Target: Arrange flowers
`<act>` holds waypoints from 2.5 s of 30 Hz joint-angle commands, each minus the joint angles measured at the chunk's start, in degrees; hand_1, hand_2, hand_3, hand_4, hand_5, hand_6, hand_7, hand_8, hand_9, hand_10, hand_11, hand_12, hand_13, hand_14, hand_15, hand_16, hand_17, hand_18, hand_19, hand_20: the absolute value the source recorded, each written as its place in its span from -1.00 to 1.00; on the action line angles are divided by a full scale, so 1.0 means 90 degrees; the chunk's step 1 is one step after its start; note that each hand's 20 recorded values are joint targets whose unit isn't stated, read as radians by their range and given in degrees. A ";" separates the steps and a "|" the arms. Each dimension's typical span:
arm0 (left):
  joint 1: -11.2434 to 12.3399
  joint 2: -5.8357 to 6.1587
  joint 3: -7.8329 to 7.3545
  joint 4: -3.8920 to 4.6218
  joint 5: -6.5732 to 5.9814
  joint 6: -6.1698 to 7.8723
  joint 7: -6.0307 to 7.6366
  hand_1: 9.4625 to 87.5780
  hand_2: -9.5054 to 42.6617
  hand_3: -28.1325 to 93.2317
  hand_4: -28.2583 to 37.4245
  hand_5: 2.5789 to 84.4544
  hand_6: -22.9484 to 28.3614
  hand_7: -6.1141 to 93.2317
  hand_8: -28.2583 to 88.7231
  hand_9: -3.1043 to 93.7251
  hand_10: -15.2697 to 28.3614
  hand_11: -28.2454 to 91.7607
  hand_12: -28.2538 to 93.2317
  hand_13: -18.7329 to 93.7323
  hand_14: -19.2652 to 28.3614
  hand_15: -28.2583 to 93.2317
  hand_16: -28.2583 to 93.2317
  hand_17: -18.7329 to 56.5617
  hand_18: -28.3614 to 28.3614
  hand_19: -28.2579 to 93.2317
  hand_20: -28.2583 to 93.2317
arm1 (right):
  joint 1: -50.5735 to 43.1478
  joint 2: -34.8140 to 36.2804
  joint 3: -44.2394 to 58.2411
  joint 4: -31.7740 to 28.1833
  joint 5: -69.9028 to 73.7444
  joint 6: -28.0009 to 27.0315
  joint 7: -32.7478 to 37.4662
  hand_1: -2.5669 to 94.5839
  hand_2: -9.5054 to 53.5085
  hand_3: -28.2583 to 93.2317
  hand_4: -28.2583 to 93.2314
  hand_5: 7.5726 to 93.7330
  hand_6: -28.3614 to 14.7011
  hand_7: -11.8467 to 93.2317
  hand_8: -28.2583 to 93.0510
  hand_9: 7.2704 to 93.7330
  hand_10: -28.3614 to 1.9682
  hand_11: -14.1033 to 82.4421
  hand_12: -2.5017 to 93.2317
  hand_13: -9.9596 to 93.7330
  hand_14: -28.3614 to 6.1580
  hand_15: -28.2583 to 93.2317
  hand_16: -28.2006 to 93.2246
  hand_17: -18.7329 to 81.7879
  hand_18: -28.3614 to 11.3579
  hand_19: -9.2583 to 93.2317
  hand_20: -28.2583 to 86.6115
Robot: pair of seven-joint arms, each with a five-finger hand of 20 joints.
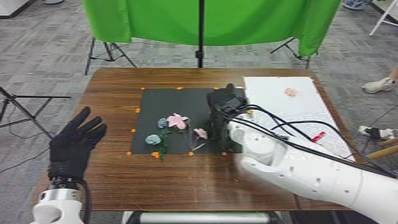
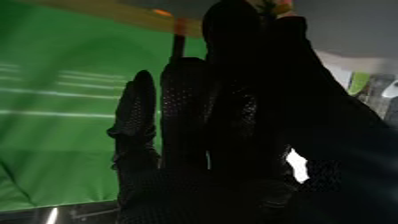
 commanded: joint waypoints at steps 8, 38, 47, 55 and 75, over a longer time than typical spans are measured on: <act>0.0088 0.0034 0.0038 0.0003 -0.0061 0.0060 0.0037 -0.70 -0.37 0.81 -1.00 -0.16 0.25 -0.73 -0.65 -0.24 0.63 -0.11 -0.36 -0.29 0.97 0.43 -0.72 -0.72 1.00 0.42 -0.52 | -0.0352 0.0422 0.0489 -0.0549 0.0010 -0.0546 -0.0403 -0.21 -1.00 0.78 -1.00 0.38 0.44 -0.45 -0.75 0.50 0.22 0.18 -0.49 0.32 0.18 0.75 -0.19 -0.34 -0.57 0.68 0.34; 0.0056 0.0004 0.0091 0.0017 0.0020 -0.0020 -0.0055 -0.70 -0.36 0.80 -1.00 -0.17 0.24 -0.72 -0.65 -0.24 0.63 -0.11 -0.36 -0.29 0.97 0.43 -0.72 -0.72 1.00 0.42 -0.52 | 0.0412 0.0824 0.1290 0.1848 0.2116 -0.0626 0.1110 -0.39 -1.00 0.82 -1.00 -0.05 0.40 -0.48 -0.75 -0.07 -0.12 -0.30 -0.64 0.00 -0.12 0.67 -0.34 -0.44 -0.59 0.61 0.28; 0.0043 -0.0064 -0.0004 0.0012 0.0107 -0.0083 -0.0231 -0.70 -0.37 0.81 -1.00 -0.17 0.24 -0.72 -0.65 -0.24 0.63 -0.11 -0.36 -0.29 0.97 0.43 -0.72 -0.72 1.00 0.42 -0.52 | 0.0087 0.0531 0.1764 0.2227 0.2018 -0.1417 0.1215 -0.38 -1.00 0.83 -1.00 -0.30 0.52 -0.48 -0.76 -0.19 -0.16 -0.39 -0.65 -0.05 -0.17 0.66 -0.38 -0.46 -0.57 0.60 0.27; 0.0016 -0.0050 0.0029 0.0017 0.0083 -0.0056 -0.0210 -0.70 -0.37 0.81 -1.00 -0.17 0.24 -0.72 -0.65 -0.24 0.63 -0.11 -0.36 -0.29 0.97 0.43 -0.72 -0.72 1.00 0.42 -0.52 | 0.0098 0.0586 0.1530 0.2372 0.1668 -0.1262 0.1175 -0.31 -1.00 0.83 -1.00 -0.16 0.59 -0.46 -0.77 -0.02 0.00 -0.34 -0.66 0.05 -0.10 0.62 -0.38 -0.41 -0.59 0.62 0.27; 0.0158 -0.0078 -0.0001 -0.0050 0.0012 0.0049 -0.0033 -0.70 -0.37 0.80 -1.00 -0.16 0.25 -0.72 -0.65 -0.24 0.63 -0.11 -0.36 -0.29 0.97 0.43 -0.72 -0.72 1.00 0.42 -0.51 | 0.0191 0.1073 0.0764 0.1626 0.1206 0.1401 0.1240 0.29 -1.00 0.55 -1.00 0.84 0.46 -0.34 -0.51 0.99 0.76 -0.48 -0.19 0.67 0.67 0.46 -0.02 0.00 -0.40 0.83 0.21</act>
